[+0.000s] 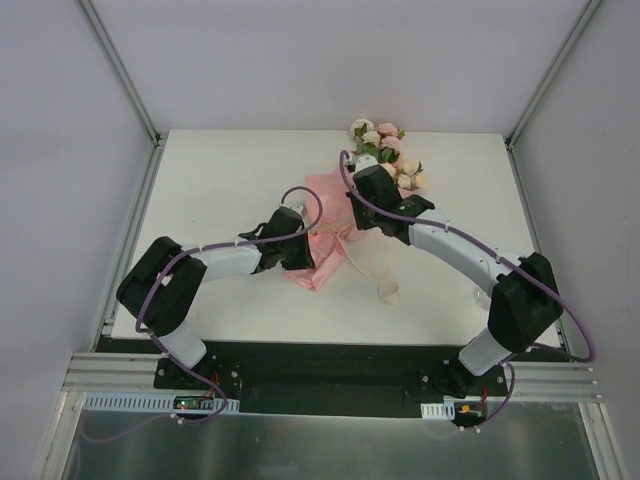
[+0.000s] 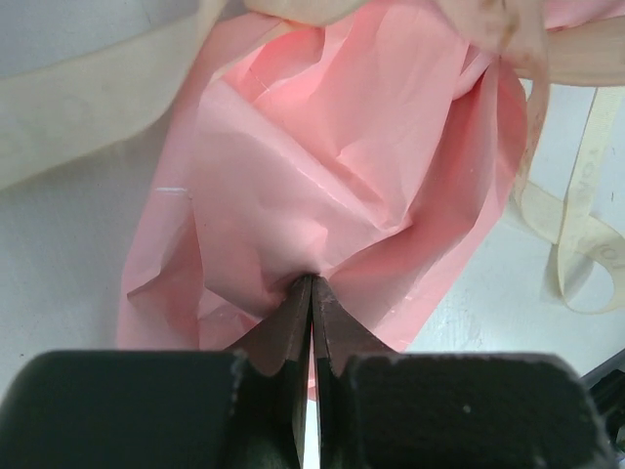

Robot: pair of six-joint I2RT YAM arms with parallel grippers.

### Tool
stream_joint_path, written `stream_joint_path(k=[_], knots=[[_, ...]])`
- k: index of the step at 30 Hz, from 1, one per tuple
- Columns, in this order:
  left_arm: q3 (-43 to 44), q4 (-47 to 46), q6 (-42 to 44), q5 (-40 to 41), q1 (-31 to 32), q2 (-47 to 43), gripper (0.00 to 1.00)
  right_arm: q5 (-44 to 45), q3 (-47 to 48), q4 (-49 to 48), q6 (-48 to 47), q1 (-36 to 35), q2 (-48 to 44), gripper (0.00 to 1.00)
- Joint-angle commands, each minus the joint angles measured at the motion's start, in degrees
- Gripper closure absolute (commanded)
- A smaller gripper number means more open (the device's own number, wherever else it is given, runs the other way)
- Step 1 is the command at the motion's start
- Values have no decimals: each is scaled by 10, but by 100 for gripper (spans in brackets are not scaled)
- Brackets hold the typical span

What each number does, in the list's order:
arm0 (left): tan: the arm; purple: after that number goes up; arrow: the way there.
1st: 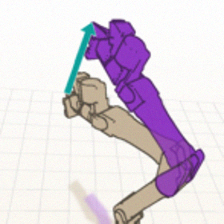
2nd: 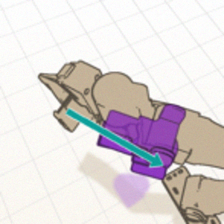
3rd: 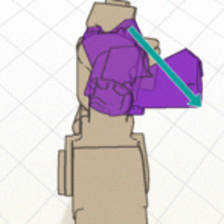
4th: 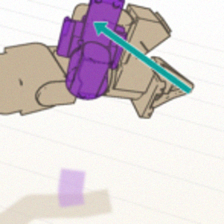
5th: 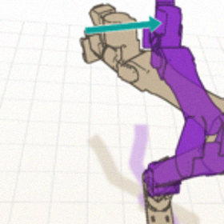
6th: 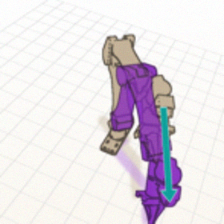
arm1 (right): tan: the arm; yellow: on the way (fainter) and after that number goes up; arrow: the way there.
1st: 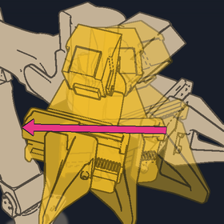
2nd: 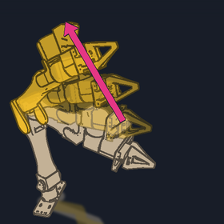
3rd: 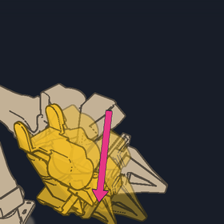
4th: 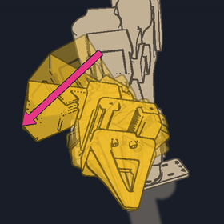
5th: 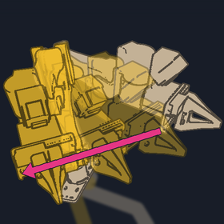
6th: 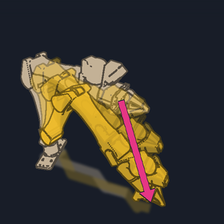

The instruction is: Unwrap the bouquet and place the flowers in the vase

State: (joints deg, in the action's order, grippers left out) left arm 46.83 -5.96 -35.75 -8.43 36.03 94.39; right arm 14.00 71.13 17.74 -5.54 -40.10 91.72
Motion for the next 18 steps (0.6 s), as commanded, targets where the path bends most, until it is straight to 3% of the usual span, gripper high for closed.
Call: stream_joint_path(k=[1,12,18], knots=[[18,18,-4,17,3,3,100,56,94,63,-6,24,-88,100],[15,18,-3,18,3,-2,100,78,274,121,-22,81,-224,100],[16,19,5,19,4,-6,100,134,376,127,-70,94,-227,100]])
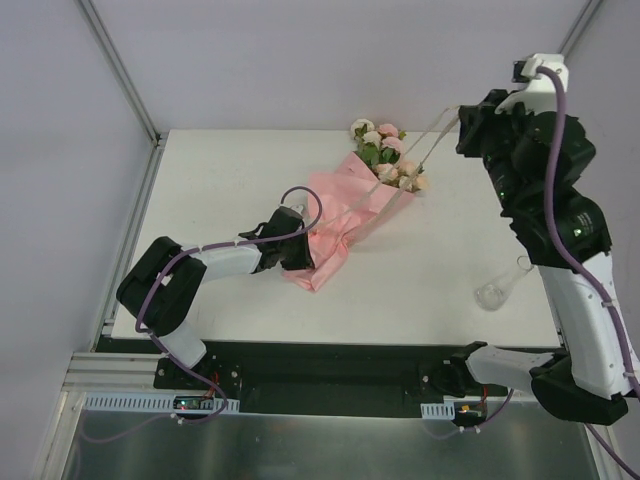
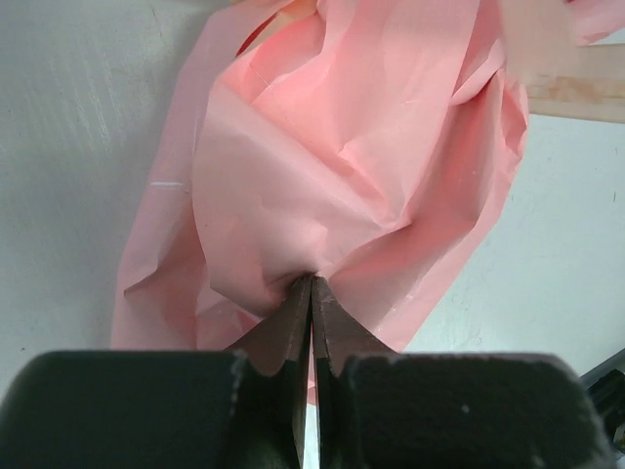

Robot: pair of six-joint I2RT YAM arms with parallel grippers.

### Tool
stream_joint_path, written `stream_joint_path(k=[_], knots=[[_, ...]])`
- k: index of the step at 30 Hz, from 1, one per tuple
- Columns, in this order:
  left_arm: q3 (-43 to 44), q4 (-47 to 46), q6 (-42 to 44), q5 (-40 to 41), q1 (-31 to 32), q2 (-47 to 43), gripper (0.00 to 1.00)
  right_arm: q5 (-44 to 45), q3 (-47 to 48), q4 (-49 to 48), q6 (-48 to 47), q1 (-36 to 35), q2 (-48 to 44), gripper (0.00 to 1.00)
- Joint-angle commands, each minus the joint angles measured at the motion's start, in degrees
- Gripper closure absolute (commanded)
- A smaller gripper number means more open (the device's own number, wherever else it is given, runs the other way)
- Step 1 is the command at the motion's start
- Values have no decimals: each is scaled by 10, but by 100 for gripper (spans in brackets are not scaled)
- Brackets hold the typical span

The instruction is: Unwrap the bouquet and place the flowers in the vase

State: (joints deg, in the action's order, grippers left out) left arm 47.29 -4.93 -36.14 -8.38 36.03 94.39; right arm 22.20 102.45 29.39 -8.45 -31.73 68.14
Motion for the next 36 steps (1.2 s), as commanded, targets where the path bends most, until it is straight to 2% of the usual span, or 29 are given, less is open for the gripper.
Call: stream_joint_path(k=[1,6,11,14,17,20,21,23,26,36], knots=[[11,9,12,19,4,-10,100,57,97,10,-51,13,11,99],[7,16,32,18,4,-24,100,95,218,1,-125,25,52,100],[-6,2,39,11,3,-41,100,109,318,-56,-200,32,108,100],[-11,-3,40,13,3,-48,100,95,309,-100,-235,50,128,100],[-18,-5,41,16,4,-54,100,73,311,-98,-224,103,169,100],[-22,-10,40,20,4,-63,100,62,335,-83,-192,182,213,100],[-23,-10,41,20,4,-63,100,45,348,-70,-176,228,225,100],[-23,-12,41,15,3,-62,100,11,380,-38,-107,279,243,100],[-23,-13,43,11,4,-62,100,-61,355,-43,-38,380,228,100],[-24,-18,44,8,4,-61,100,-110,328,-52,-49,467,183,100]])
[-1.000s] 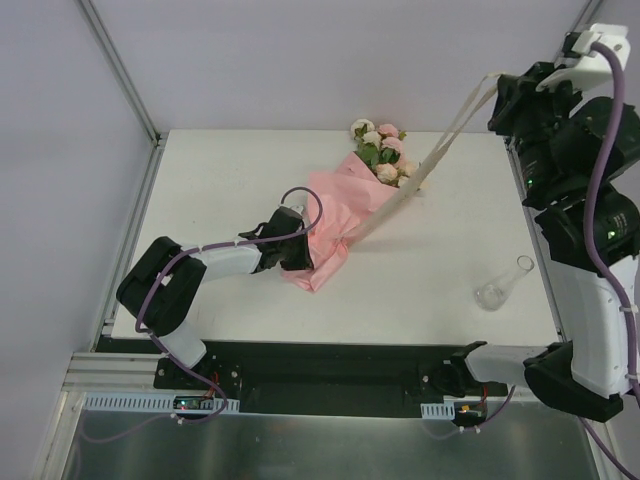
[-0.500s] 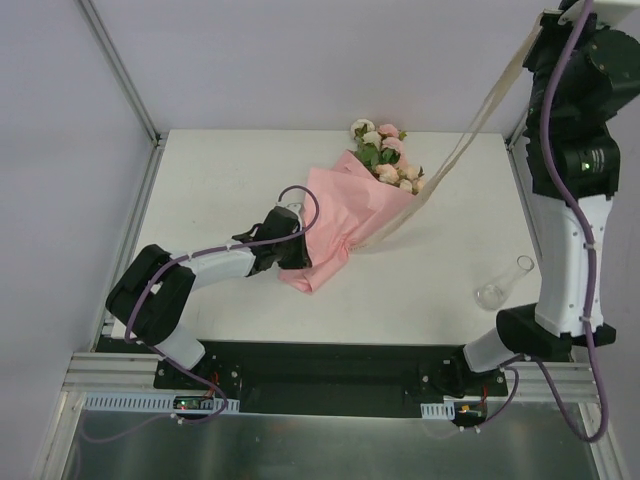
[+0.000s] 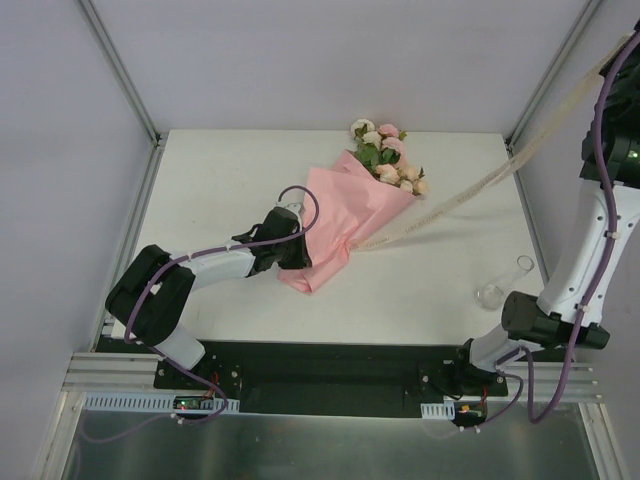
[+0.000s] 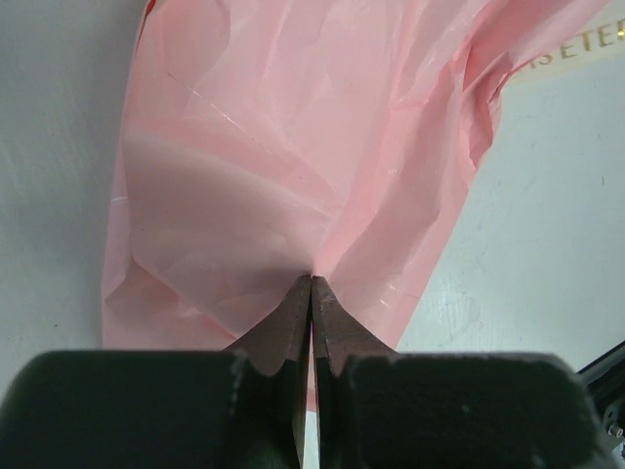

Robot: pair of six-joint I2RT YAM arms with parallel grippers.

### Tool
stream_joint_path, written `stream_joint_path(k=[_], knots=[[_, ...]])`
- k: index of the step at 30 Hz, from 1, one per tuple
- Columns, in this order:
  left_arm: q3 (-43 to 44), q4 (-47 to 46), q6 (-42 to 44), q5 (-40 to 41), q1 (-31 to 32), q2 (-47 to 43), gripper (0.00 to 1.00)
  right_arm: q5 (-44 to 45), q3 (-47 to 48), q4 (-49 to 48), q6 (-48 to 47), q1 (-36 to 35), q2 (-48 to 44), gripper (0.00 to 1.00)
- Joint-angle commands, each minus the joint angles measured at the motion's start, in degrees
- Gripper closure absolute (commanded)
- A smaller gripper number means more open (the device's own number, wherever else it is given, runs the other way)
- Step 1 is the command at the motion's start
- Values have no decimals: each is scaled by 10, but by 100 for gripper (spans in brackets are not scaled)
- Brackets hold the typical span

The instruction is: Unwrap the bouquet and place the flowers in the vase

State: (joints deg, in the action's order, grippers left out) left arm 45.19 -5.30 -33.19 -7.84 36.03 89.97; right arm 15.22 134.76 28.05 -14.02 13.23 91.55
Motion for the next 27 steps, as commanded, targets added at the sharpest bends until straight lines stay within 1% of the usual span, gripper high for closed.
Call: stream_joint_path(k=[1,7,11,13,16,17,19,20,21,22,23,25,26,27], knots=[[-3,-14,14,3,4,-16,100,-41,4,-37,4,18,-52,100],[-5,-17,15,1,4,-19,100,-37,2,-38,-5,36,-61,99],[-6,-19,16,-2,4,-19,100,-70,-17,-61,-10,43,-66,100],[-7,-20,15,-3,4,-19,100,-82,-20,-62,-1,43,-58,100],[-12,-23,15,-1,4,-23,100,-106,-42,-65,43,43,-50,100],[-12,-25,15,1,4,-24,100,-125,-69,-66,76,43,-49,100],[-16,-28,15,1,4,-29,100,-150,-101,-70,114,43,-49,99],[-16,-28,14,1,4,-29,100,-197,-136,-74,131,43,-49,100],[-16,-29,15,-2,4,-30,100,-211,-159,-77,168,41,-51,100],[-16,-29,16,-5,4,-31,100,-221,-182,-88,181,40,-58,100],[-15,-30,19,-9,4,-32,100,-232,-234,-95,196,39,-63,100],[-10,-31,29,-29,4,-32,100,-235,-280,-106,215,39,-80,100],[-7,-31,32,-36,4,-31,100,-222,-307,-106,218,39,-86,100],[-4,-30,36,-45,4,-31,99,-214,-352,-106,219,40,-92,99]])
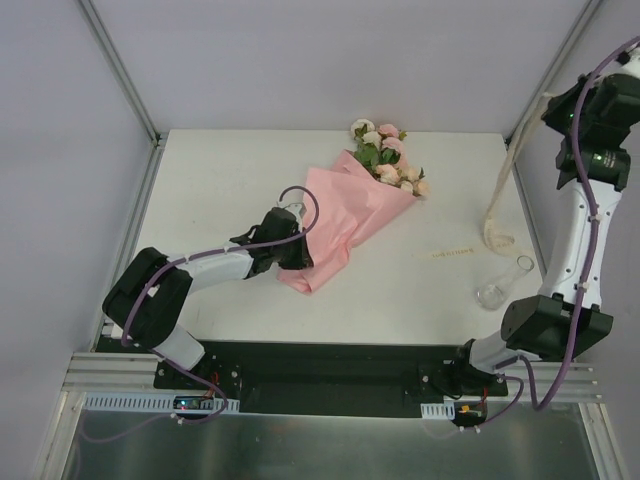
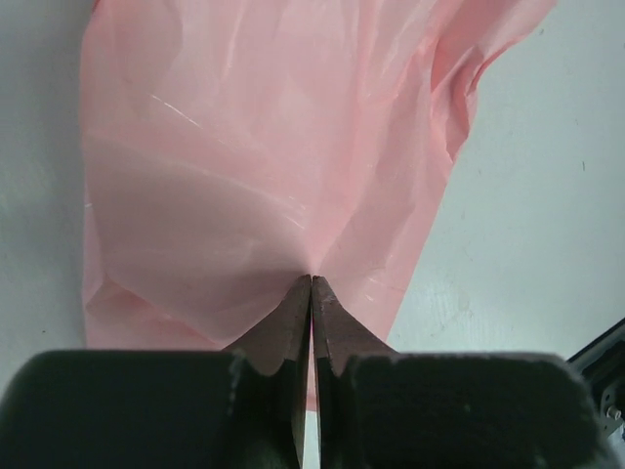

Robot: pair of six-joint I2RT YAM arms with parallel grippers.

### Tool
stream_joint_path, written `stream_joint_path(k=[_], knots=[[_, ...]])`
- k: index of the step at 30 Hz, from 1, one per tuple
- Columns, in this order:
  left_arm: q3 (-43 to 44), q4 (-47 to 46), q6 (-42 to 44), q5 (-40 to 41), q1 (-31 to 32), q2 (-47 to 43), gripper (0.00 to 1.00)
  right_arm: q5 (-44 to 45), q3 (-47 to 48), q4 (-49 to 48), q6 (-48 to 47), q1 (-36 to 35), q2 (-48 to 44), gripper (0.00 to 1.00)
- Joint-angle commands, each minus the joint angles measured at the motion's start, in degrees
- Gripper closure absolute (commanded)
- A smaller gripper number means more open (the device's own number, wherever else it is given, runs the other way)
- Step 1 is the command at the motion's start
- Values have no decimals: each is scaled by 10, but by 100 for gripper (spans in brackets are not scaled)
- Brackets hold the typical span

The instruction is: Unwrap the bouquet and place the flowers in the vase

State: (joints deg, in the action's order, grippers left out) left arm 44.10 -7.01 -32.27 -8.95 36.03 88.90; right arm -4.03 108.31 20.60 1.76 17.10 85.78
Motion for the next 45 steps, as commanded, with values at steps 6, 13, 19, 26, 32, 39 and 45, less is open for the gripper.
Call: stream_joint_path(k=[6,13,19,26,32,39,45], knots=[[13,-28,39,-87,7,-71,71,15,-187,28,66,0,-15,100],[57,-2,43,-129,18,-146,45,88,-208,123,41,-5,46,92],[106,134,87,-49,16,-204,5,172,-171,174,-14,-61,29,33],[97,204,65,-73,-63,-243,1,149,-161,202,-4,-164,-39,16],[51,205,3,-164,-146,-203,1,-39,-308,151,69,-289,-128,16],[44,205,32,-220,-146,-139,24,-147,-462,208,66,-435,-172,24],[39,162,15,-207,-144,-78,29,-148,-552,225,60,-465,-284,24]])
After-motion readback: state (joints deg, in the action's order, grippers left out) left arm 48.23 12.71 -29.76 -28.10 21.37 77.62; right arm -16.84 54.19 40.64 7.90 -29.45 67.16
